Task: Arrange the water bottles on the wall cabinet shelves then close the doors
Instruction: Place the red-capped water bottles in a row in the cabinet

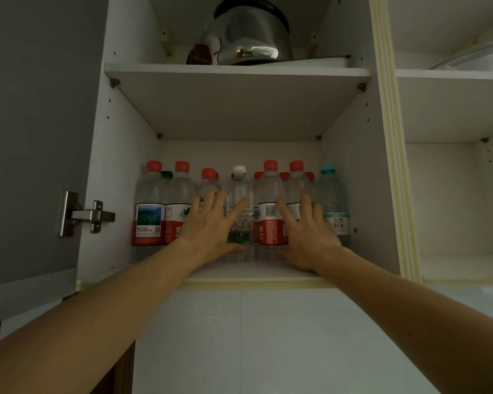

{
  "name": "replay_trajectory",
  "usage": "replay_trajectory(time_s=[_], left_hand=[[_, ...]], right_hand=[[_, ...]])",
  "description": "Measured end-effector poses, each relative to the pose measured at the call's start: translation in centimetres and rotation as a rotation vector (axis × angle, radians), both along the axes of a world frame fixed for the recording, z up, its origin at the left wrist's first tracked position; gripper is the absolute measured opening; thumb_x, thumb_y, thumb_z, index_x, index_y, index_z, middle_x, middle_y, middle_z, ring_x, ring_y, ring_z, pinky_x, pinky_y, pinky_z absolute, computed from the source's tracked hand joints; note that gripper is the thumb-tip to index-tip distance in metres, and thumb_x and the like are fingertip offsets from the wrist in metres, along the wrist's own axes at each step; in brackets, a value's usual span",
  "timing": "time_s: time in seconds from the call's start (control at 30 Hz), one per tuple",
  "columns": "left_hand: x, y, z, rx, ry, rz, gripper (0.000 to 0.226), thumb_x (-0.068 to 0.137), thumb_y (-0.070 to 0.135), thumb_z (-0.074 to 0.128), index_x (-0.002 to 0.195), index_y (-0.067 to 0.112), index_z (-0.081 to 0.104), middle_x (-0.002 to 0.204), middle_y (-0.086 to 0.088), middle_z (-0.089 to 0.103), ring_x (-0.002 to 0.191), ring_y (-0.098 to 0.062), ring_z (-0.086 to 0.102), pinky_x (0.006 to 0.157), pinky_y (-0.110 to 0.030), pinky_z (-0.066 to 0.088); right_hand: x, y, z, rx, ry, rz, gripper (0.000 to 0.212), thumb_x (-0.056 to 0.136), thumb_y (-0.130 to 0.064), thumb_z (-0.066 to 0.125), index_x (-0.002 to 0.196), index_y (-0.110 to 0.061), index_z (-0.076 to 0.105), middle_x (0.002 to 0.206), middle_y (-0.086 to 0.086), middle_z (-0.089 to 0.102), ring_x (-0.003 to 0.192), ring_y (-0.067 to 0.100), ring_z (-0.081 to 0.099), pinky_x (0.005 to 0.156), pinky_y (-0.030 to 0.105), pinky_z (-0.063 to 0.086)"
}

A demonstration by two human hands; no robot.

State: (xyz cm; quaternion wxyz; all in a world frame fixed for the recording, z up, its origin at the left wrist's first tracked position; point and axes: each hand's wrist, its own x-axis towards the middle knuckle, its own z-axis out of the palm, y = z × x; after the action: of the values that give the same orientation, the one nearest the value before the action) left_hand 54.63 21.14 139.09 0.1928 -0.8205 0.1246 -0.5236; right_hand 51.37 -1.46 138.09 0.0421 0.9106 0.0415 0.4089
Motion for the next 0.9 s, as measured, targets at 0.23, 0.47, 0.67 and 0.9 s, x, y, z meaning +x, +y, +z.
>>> replay_trajectory(time_s=[0.23,0.47,0.67,0.9], left_hand=[[-0.7,0.1,-0.1,-0.019,0.034,-0.052,0.104,0.081,0.080,0.052,0.161,0.033,0.004,0.159,-0.017,0.019,0.143,-0.037,0.022,0.112,-0.055,0.028],[-1.6,1.9,0.1,-0.300,0.138,-0.302,0.074,0.079,0.053,0.079,0.135,0.020,0.042,0.127,-0.008,0.044,0.114,-0.024,0.049,0.087,-0.037,0.052],[-1.3,1.1,0.0,-0.250,0.178,-0.265,0.077,0.078,0.051,0.080,0.136,0.021,0.039,0.132,-0.009,0.045,0.118,-0.025,0.048,0.091,-0.041,0.054],[-0.8,1.0,0.1,-0.153,0.123,-0.179,0.082,0.078,0.057,0.078,0.139,0.022,0.037,0.132,-0.010,0.044,0.119,-0.027,0.045,0.082,-0.039,0.055]], right_hand=[[-0.9,0.2,0.2,0.010,0.022,0.007,0.119,0.079,-0.069,0.070,0.157,-0.036,-0.013,0.164,0.016,-0.017,0.149,0.045,0.005,0.116,0.059,0.028],[-1.4,-0.1,0.4,0.211,0.015,0.039,0.087,0.079,-0.047,0.081,0.141,-0.021,0.026,0.142,0.018,0.024,0.127,0.044,0.045,0.100,0.057,0.048],[-1.4,1.0,1.3,0.261,0.047,0.038,0.087,0.074,-0.048,0.085,0.133,-0.018,0.028,0.134,0.019,0.031,0.108,0.046,0.059,0.087,0.054,0.054],[-0.9,1.9,0.8,0.227,0.041,0.014,0.084,0.080,-0.043,0.082,0.139,-0.017,0.029,0.141,0.021,0.029,0.120,0.046,0.053,0.096,0.056,0.051]])
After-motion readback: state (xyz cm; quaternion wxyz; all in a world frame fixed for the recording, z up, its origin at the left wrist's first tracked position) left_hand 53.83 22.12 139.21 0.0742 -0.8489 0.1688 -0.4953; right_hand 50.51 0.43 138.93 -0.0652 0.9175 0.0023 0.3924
